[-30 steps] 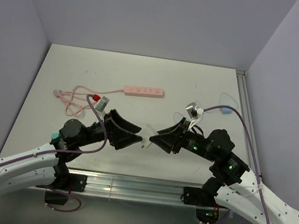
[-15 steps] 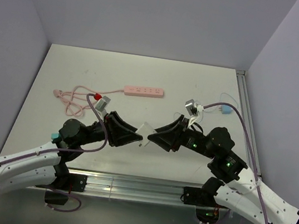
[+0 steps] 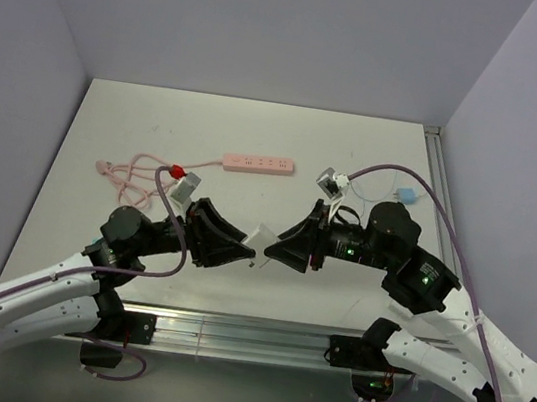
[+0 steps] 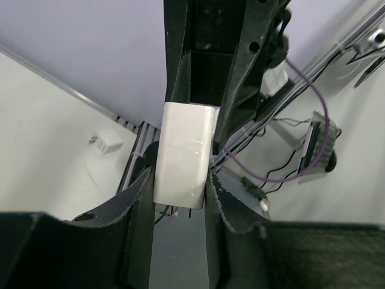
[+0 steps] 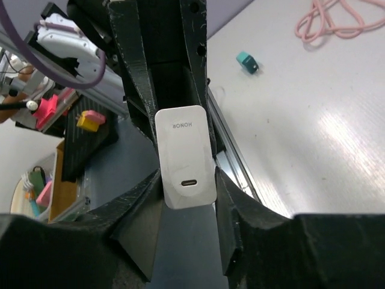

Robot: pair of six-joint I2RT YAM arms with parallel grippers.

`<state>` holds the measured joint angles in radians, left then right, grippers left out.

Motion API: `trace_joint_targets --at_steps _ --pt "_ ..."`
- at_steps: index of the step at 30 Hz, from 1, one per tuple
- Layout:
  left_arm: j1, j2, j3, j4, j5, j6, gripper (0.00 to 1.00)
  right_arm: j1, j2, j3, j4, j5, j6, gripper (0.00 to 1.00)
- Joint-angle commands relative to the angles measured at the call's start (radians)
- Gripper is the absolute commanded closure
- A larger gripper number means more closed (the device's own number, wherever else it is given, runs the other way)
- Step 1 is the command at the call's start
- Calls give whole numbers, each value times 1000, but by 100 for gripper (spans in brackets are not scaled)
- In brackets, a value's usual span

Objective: Insert the plug

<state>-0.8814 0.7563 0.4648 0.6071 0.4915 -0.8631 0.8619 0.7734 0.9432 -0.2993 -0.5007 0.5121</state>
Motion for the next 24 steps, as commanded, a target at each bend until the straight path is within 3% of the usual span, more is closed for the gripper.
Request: trace_joint_targets --at_steps 1,11,24 --pt "-1 5 54 -193 64 124 99 0 21 101 -107 -64 -69 52" --pt "1 -34 34 -211 123 139 99 0 43 101 -136 -263 -129 51" --pt "-1 -25 9 -158 168 113 99 0 158 128 -136 -348 -185 51"
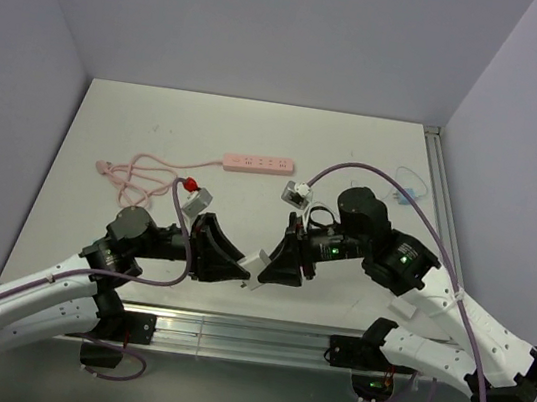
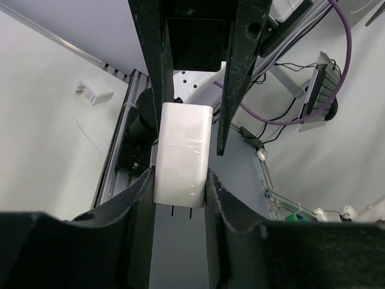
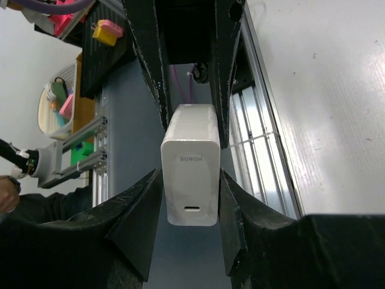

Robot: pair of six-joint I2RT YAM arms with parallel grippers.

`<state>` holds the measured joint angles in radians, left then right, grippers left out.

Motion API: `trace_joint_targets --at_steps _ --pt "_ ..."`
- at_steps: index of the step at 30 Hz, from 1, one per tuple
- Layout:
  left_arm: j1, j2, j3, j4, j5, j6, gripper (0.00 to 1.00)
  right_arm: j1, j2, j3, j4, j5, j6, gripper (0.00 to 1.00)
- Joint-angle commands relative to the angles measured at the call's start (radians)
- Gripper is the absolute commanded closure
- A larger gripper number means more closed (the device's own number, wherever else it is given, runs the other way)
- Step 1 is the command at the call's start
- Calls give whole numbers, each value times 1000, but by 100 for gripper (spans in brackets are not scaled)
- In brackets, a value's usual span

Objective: Insert the plug

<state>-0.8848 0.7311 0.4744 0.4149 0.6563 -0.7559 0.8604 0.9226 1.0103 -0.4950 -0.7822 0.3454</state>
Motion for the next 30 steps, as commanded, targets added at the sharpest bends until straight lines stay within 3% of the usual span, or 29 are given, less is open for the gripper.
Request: trace_joint_targets --at_steps 1,4,6,7,9,10,11,12,15,17,20,27,30 --pt "3 -2 0 35 3 6 99 2 12 60 59 -75 -20 52" --pt "3 -4 -3 47 11 3 99 2 10 53 61 -107 -23 58" --pt "3 1 1 47 16 0 99 2 10 53 58 -117 -26 78" --pt "3 7 7 42 13 3 99 2 15 56 50 -123 -31 100" --pt "3 13 13 4 2 10 99 2 30 62 36 -120 -32 100" --pt "3 19 32 -29 -26 15 93 3 35 65 24 -100 -42 100" --pt "3 19 42 -68 -108 16 81 3 39 70 6 -86 -42 100" --pt "4 16 50 -100 -154 17 52 3 51 76 -8 -59 -45 100" --pt "4 -9 93 -308 -484 -9 11 3 105 190 -132 137 -69 100" --pt "4 -30 138 -520 -765 -77 8 0 136 252 -220 343 -80 100" --pt "4 -53 164 -690 -984 -155 6 -6 226 382 -310 647 -80 100" --pt "4 -119 118 -732 -1074 -195 10 -50 546 612 -312 972 -120 100" --pt "4 -163 84 -717 -1068 -218 11 -96 698 742 -347 1000 -100 100"
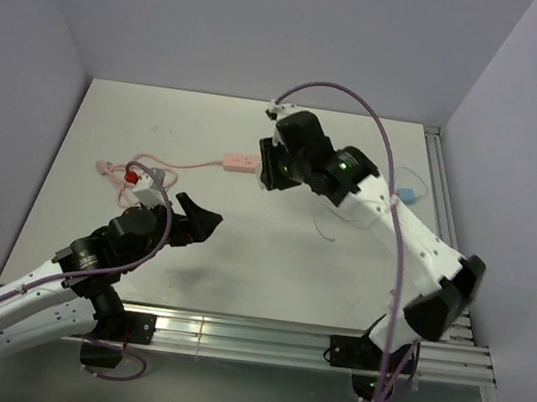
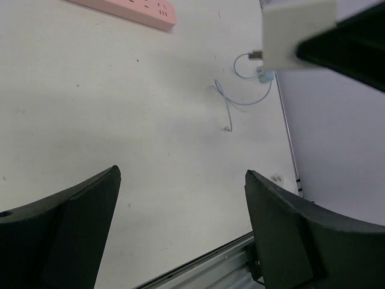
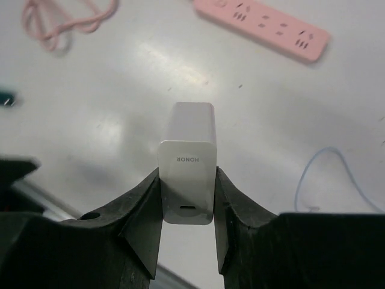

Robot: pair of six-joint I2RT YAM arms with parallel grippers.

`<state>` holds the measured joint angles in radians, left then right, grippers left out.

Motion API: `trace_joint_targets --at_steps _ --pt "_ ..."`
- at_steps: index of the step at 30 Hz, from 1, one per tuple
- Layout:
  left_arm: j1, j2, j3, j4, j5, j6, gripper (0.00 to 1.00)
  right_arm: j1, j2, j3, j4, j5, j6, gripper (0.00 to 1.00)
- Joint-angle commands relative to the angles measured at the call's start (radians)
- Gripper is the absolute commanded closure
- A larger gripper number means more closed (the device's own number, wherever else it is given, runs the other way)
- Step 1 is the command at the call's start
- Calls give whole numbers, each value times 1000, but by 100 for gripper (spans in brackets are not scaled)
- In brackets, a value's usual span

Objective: Insert the plug

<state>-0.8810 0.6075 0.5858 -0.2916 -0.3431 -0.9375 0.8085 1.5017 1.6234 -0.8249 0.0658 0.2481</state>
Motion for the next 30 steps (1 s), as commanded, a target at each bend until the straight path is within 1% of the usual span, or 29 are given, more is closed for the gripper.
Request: trace_joint_targets --at_steps 1,2,3,5,6,8,9,11,13,15,20,26,30 --pt "1 -60 -35 -1 -53 -35 11 -81 159 165 -43 147 2 100" --pt "1 -67 -43 11 -45 -35 12 -100 202 208 -66 147 3 100" --pt "1 -74 -50 15 -40 -35 12 -117 292 301 -92 144 6 100" --pt "1 -81 -57 23 -40 -30 12 -167 375 389 -164 141 11 100" --pt "1 -81 -58 25 -40 -29 13 -183 458 489 -193 134 14 100" --pt "1 -74 -58 29 -45 -27 13 -219 518 564 -243 126 14 100" --pt "1 -72 -58 31 -46 -27 13 -229 570 632 -255 121 16 100" --pt "1 -60 -61 52 -40 -26 14 -256 638 694 -285 97 20 100" --pt "1 -49 -67 69 -34 -24 14 -269 679 772 -310 91 17 100" --pt "1 -40 -73 89 -31 -21 14 -285 718 800 -313 72 17 100" --pt "1 3 -80 117 -31 -17 15 -304 775 794 -290 57 26 100" --pt "1 31 -86 141 -34 -11 15 -304 819 783 -247 40 63 100" --pt "1 35 -92 149 -28 -14 15 -304 822 747 -197 35 98 100"
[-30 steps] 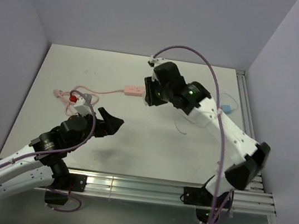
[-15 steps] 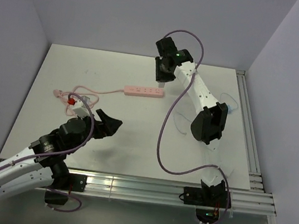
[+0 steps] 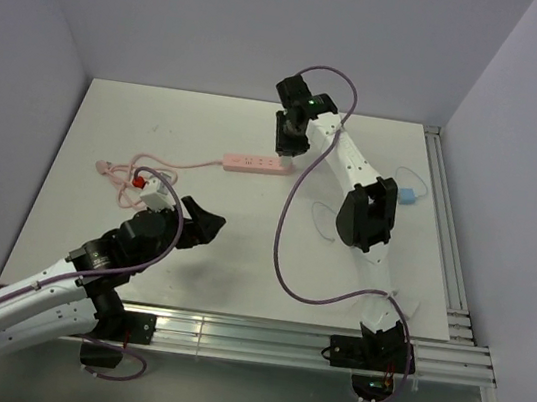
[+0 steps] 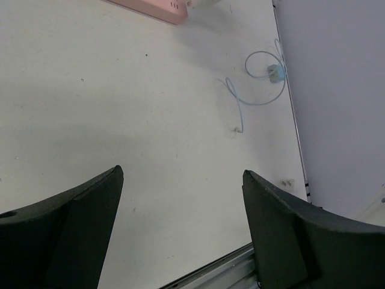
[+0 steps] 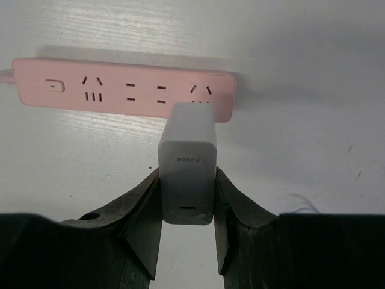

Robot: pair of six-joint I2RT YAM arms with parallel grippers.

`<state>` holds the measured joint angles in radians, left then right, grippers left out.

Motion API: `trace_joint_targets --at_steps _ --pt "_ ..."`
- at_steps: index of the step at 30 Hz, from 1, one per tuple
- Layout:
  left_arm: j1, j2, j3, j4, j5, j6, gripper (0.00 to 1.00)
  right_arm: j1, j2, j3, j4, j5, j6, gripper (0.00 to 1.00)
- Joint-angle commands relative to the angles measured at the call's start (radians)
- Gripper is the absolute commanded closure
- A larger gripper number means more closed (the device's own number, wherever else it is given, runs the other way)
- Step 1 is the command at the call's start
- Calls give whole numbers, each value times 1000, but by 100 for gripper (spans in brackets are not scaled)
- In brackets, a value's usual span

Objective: Insert the plug

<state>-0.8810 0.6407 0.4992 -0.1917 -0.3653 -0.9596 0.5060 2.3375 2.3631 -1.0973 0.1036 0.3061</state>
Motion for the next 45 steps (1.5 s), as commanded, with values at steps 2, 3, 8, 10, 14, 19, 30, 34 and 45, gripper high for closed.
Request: trace_joint_targets --at_steps 2,3,8,10,14,19,30,34,45 --pt "1 1 -7 49 -3 7 15 -3 -3 7 93 5 48 100" --pt "1 1 -10 49 -4 7 15 0 0 10 96 8 51 100" --pt "1 -6 -14 44 -4 4 15 0 32 33 100 15 62 100" --pt "1 -7 -16 46 -3 5 15 -1 43 38 94 18 71 100" --pt "1 -7 -22 46 -7 4 15 -1 66 47 86 30 80 100" --pt "1 1 -16 51 -4 10 15 -4 66 35 96 54 84 100" --pt "1 -7 -27 55 -8 13 15 3 -18 -22 129 62 82 100" --pt "1 7 -25 69 2 15 15 3 -6 14 108 68 77 100" --pt "1 -6 -27 55 -7 21 15 -11 39 21 119 93 67 100"
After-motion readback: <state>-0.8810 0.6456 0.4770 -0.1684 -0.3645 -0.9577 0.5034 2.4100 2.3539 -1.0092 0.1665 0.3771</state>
